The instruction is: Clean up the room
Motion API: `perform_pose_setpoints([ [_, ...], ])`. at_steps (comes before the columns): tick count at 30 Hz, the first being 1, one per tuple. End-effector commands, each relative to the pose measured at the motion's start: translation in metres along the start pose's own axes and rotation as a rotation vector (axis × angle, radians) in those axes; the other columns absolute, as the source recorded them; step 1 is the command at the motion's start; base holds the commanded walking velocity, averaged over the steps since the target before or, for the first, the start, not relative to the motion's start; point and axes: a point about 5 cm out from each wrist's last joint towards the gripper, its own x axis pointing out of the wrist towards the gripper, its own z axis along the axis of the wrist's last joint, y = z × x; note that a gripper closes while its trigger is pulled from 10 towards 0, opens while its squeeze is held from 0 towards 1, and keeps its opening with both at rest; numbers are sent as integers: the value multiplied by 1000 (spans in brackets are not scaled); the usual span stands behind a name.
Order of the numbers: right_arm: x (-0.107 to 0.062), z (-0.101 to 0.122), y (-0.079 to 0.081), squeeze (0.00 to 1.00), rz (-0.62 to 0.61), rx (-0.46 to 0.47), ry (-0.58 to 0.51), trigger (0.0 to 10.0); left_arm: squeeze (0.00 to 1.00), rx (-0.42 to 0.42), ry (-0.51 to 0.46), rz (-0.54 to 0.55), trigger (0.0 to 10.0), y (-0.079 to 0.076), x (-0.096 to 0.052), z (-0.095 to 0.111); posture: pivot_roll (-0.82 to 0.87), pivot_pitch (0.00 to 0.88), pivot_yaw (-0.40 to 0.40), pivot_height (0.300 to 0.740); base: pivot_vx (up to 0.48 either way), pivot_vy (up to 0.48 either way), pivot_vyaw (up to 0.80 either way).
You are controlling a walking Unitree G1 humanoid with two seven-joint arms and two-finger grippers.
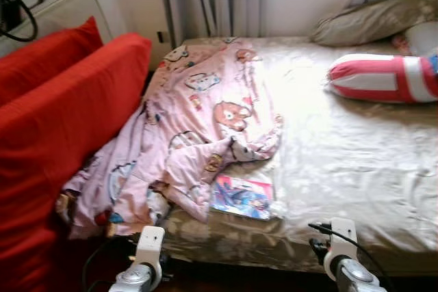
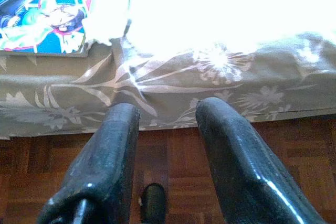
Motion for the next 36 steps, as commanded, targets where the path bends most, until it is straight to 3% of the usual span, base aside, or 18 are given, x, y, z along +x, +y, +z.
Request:
perform_pose_setpoints([
  [1,0,-5,8,0,20,22,2,10000,0,-38,-17,28,10000,8,-2,-2,-80,0,88,740,0,0,0],
  [12,-2,9,10,0,59,5,-162,10000,0,-178,-197,61,10000,10,-4,10,-95,0,88,740,0,0,0],
  [15,-3,10,10,0,60,4,-195,10000,0,-182,-223,51,10000,10,-5,10,-104,0,90,740,0,0,0],
  [16,-3,10,10,0,63,5,-203,10000,0,-172,-316,45,10000,14,-4,38,-107,0,89,740,0,0,0],
  [17,-3,10,10,0,63,5,-203,10000,0,-172,-316,45,10000,14,-4,38,-107,0,89,740,0,0,0],
  [18,-3,10,10,0,65,4,-212,10000,0,-166,-403,39,10000,17,-4,65,-108,0,89,740,0,0,0],
  [19,0,66,16,0,95,-13,-383,10000,0,-151,-514,28,10000,19,-6,97,-109,0,87,740,0,0,0],
  [20,0,66,16,0,95,-13,-383,10000,0,-151,-514,28,10000,19,-6,97,-109,0,87,740,0,0,0],
  [21,-2,106,21,0,107,-18,-510,10000,0,-141,-572,13,10000,15,-8,110,-107,0,86,740,0,0,0],
  [25,-6,117,22,0,83,-2,-596,10000,0,-110,-673,-28,10000,5,-13,127,-103,0,83,740,0,0,0],
  [32,-12,105,19,0,71,20,-657,10000,0,-59,-775,-50,10000,6,-22,117,-104,0,92,740,0,0,0],
  [36,-21,90,10,0,67,-33,-709,10000,0,-34,-824,-55,10000,11,-32,99,-104,0,91,740,0,0,0],
])
